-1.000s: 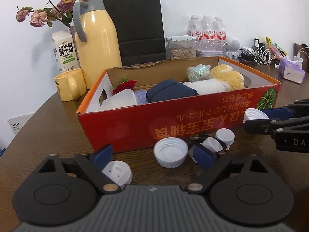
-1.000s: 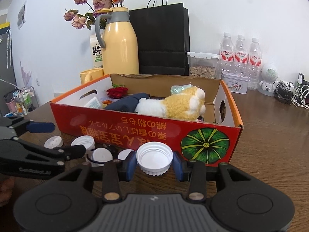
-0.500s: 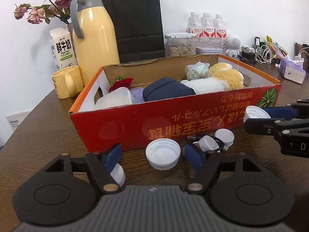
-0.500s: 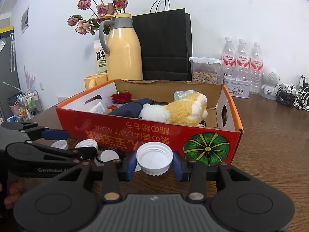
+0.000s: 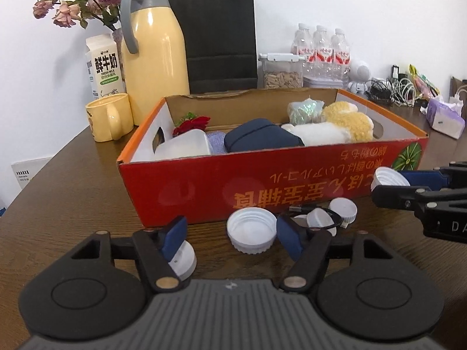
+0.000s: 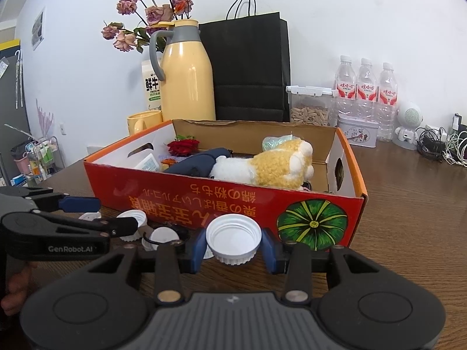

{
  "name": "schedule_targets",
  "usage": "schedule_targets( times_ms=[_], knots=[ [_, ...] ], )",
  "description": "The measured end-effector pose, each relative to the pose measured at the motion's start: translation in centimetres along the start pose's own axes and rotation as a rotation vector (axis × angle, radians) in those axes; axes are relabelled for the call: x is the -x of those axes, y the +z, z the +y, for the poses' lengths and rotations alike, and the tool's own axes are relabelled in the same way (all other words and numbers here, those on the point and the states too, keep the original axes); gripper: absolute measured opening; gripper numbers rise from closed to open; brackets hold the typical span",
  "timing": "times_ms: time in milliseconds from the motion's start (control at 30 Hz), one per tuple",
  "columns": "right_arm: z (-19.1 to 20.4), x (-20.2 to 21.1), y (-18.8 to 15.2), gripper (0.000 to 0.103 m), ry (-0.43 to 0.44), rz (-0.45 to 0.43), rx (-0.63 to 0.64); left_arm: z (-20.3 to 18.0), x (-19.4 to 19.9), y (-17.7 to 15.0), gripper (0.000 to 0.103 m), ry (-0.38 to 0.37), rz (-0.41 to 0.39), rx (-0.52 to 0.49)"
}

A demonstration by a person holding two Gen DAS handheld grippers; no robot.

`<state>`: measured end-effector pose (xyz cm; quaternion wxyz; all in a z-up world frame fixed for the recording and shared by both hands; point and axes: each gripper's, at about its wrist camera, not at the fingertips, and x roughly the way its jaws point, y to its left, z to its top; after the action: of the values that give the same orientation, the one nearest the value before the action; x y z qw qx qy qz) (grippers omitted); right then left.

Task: Organize objects
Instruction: 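Grasp a white cap with the left gripper while the right gripper holds its cap, then carry both white caps with both grippers over the box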

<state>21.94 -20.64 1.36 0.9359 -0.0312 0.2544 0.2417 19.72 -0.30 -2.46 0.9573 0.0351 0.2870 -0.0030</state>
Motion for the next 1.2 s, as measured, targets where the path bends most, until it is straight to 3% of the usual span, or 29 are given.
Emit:
schedule_targets(
  times_ms=[167,267,300,733,1033,1200],
  knots=[
    [0.0,0.0,0.0,0.039,0.001,-0.001,0.0,-0.2,-0.7,-0.1,0.067,0.0,0.031,-0.007],
    [0.0,0.0,0.0,0.039,0.002,0.001,0.001,-0.2,-1.0,0.1,0.051,-0.01,0.041,0.0],
    [0.1,0.0,0.0,0.039,0.002,0.001,0.002,-0.2,-1.1,0.1,0.042,-0.017,0.048,0.0],
    [0.1,-0.1,-0.1,0.039,-0.004,-0.005,0.009,-0.2,-0.4,0.0,0.041,-0.027,-0.003,0.012],
    [0.7,1.1,0.2,0.039,-0.021,-0.06,0.039,0.0,2.2,-0.1,0.041,-0.018,-0.083,0.027],
    [0.8,2.2,1.9,0.039,-0.029,-0.114,0.049,0.2,3.8,1.4,0.041,-0.022,-0.151,0.001]
  ],
)
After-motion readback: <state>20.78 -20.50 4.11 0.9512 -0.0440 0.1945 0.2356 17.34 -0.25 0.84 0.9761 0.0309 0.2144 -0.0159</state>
